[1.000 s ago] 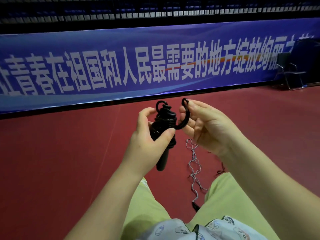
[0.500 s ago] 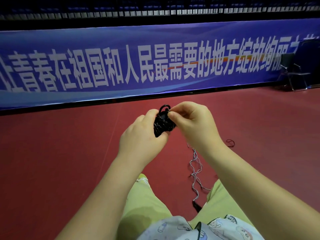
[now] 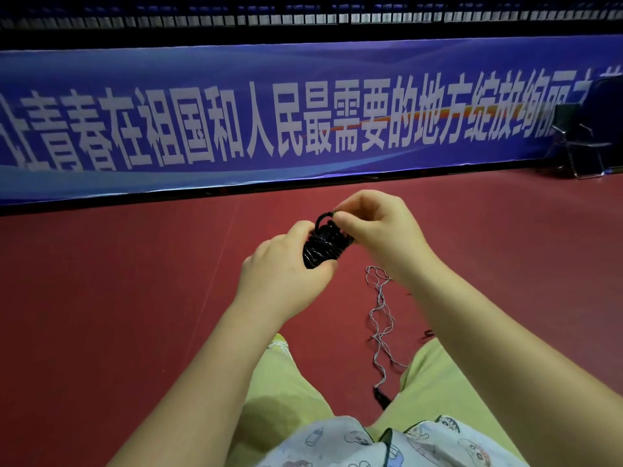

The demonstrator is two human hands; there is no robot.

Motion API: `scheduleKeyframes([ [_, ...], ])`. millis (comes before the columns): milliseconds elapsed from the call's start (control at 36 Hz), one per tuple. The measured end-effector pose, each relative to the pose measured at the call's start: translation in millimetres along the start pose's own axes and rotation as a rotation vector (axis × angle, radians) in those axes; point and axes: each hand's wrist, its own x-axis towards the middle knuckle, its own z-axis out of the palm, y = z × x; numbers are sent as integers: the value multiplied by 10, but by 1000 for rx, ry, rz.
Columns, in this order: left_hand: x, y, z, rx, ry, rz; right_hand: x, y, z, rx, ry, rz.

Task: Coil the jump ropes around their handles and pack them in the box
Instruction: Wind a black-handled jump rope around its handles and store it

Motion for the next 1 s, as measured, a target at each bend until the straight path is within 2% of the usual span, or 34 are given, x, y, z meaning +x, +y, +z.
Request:
scheduleKeyframes([
  [139, -2, -27, 63, -25, 3, 8, 3, 1, 14, -216, -44, -41],
  [333, 0, -72, 91, -30, 36, 48, -42, 24, 69, -391, 0, -167],
  [417, -10, -56, 81, -18, 46, 93, -39, 18, 91, -429, 27, -205],
  [583, -74, -135, 69, 15, 84, 185, 1, -65, 23, -456, -102, -177],
  [694, -58, -192, 7, 98, 99, 244, -10, -105, 18, -424, -112, -143],
  [778, -31, -190, -41, 153, 70, 286, -17, -84, 3, -423, -102, -115],
  [1000, -57, -216, -68, 149, -44, 324, -73, 19, 3, -577, -154, -217],
])
